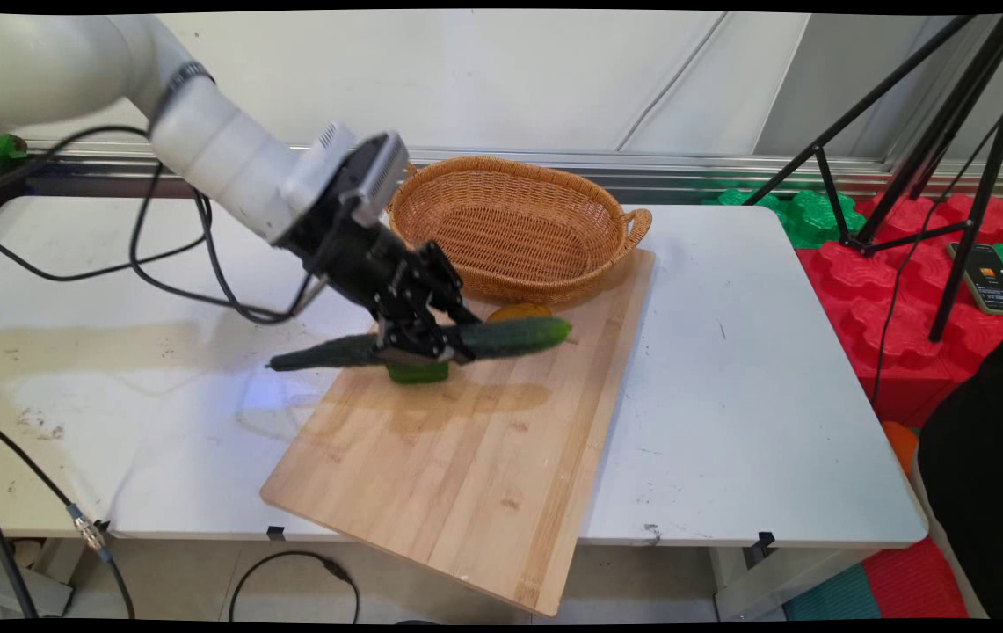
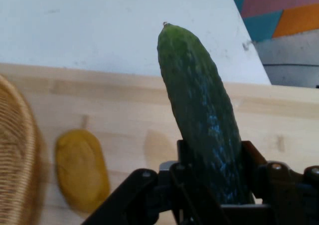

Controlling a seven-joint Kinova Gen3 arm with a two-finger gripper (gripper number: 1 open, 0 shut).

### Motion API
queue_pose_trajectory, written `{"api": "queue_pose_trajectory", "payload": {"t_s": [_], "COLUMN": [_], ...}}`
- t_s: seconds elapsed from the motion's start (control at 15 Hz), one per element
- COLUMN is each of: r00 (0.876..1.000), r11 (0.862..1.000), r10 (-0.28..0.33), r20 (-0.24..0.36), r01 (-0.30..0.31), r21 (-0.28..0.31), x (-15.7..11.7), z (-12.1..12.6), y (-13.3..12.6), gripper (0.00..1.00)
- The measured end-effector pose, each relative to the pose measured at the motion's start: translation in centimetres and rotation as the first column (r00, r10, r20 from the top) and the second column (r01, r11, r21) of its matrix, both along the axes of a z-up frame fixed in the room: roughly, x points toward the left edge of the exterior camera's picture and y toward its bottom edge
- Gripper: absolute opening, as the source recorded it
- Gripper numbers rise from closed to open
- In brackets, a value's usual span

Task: Place the picked object in the vegetable basket

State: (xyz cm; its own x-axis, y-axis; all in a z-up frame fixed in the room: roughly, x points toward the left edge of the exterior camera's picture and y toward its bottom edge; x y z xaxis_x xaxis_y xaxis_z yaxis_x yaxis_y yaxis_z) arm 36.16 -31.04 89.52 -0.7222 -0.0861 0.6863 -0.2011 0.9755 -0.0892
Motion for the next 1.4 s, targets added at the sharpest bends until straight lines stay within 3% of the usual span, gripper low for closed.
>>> {"api": "queue_pose_trajectory", "payload": {"t_s": [0.4,0.73,1.4], "r00": [0.999,0.998,0.996], "r11": [0.994,0.979,0.940], "r10": [-0.005,-0.017,-0.023], "r20": [-0.045,-0.066,-0.088], "r01": [0.000,0.003,-0.009], "r21": [-0.108,-0.202,-0.340], "x": [2.7,3.8,3.5], "z": [5.3,7.7,8.2], "y": [-1.0,-3.0,-8.8], "gripper": [0.00,0.00,0.00]}}
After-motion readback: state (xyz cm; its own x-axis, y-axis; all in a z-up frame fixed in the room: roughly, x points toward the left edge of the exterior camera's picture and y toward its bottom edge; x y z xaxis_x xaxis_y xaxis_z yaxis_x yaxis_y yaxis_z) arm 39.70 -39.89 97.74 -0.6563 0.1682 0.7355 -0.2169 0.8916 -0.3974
